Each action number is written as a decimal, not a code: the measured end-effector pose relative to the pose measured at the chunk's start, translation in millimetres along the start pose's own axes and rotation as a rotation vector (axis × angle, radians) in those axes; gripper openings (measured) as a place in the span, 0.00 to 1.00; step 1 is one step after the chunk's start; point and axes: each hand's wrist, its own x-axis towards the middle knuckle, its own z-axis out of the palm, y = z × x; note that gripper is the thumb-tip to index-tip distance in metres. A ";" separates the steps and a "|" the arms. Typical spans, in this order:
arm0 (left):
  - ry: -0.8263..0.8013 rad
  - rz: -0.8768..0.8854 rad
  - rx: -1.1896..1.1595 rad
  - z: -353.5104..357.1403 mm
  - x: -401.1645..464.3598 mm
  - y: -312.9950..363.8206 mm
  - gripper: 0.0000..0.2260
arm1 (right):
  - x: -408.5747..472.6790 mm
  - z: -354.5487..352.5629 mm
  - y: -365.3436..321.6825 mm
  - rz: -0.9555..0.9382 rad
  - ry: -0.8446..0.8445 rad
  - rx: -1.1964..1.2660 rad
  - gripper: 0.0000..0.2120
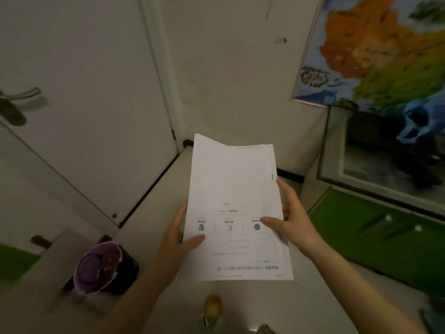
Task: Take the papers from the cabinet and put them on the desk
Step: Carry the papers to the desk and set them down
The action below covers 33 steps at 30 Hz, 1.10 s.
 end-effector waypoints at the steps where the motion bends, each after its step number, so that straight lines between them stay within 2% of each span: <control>1: -0.037 -0.008 -0.001 4.5 17.3 3.8 0.30 | 6.8 -7.8 0.2 0.010 0.041 0.018 0.44; 6: -0.218 -0.069 0.026 29.6 95.2 19.0 0.33 | 31.5 -44.3 5.8 0.071 0.229 0.026 0.43; 10: -0.360 -0.066 0.095 86.4 166.3 23.8 0.31 | 56.2 -97.8 17.9 0.128 0.380 0.082 0.43; 13: -0.424 -0.090 0.131 124.0 201.5 25.4 0.31 | 71.6 -132.5 27.2 0.161 0.432 0.084 0.40; 16: -0.426 -0.104 0.120 139.4 214.7 24.0 0.30 | 79.7 -148.1 31.1 0.198 0.465 0.063 0.34; 19: -0.456 -0.138 0.119 194.4 256.9 18.8 0.30 | 107.9 -203.7 45.8 0.235 0.498 0.083 0.31; 27: -0.426 -0.254 0.079 334.1 342.0 1.6 0.30 | 173.8 -352.6 70.9 0.342 0.478 0.051 0.31; 33: -0.467 -0.339 0.112 399.8 387.5 -4.2 0.33 | 208.8 -410.1 93.5 0.426 0.532 0.069 0.30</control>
